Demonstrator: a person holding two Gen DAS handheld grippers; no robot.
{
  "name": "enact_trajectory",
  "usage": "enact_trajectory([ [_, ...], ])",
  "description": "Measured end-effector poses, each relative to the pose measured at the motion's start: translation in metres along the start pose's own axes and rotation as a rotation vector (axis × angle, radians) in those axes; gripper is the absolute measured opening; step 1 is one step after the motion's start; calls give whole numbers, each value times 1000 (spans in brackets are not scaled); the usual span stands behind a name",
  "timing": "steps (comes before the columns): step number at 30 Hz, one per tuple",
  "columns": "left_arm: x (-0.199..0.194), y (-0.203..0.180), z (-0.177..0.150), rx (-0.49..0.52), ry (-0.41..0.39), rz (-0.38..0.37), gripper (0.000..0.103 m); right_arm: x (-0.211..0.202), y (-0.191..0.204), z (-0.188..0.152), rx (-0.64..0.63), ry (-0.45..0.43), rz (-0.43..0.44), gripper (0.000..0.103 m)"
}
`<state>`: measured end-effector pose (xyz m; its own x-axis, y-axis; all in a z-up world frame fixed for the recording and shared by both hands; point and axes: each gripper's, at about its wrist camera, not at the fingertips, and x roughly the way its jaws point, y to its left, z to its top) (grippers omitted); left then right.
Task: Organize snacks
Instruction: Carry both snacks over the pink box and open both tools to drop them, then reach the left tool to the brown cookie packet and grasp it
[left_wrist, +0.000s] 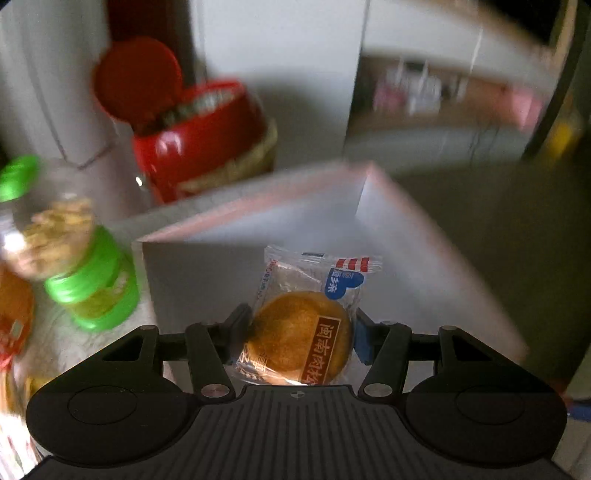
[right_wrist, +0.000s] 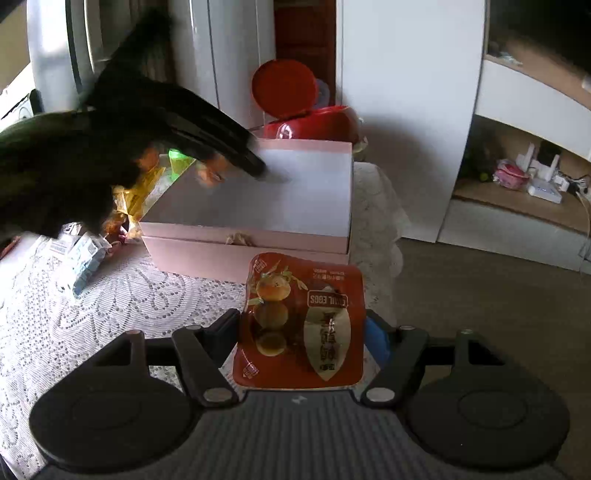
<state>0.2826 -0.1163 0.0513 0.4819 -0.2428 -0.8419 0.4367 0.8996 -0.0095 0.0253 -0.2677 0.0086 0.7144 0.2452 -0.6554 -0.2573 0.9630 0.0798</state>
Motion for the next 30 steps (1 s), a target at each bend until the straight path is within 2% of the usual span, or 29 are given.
enact_trajectory([
  [2,25,0,4,-4,67,9,63,6,-2,2,1,14,14,71],
  [3,32,3,5,-14,72,12,67,10,-2,3,5,25,17,71],
  [5,30,8,10,-41,45,-12,64,16,-1,6,3,47,29,71],
  [8,-4,27,11,-91,-97,-129,63,17,4,15,-8,49,67,71],
  [11,-58,55,-4,-169,-284,-177,62,12,7,41,4,-4,75,71],
  [13,-92,75,-29,-208,-381,-149,61,19,9,68,6,-31,38,71],
  [15,-117,89,-66,-228,-415,-111,60,39,11,97,27,-21,26,71],
  [20,-145,112,-178,-293,-384,-45,60,126,26,152,73,97,14,71],
  [25,-156,126,-253,-332,-345,58,60,195,48,171,101,237,6,71],
  [30,-159,142,-291,-421,-343,55,60,185,64,166,61,217,-39,72],
])
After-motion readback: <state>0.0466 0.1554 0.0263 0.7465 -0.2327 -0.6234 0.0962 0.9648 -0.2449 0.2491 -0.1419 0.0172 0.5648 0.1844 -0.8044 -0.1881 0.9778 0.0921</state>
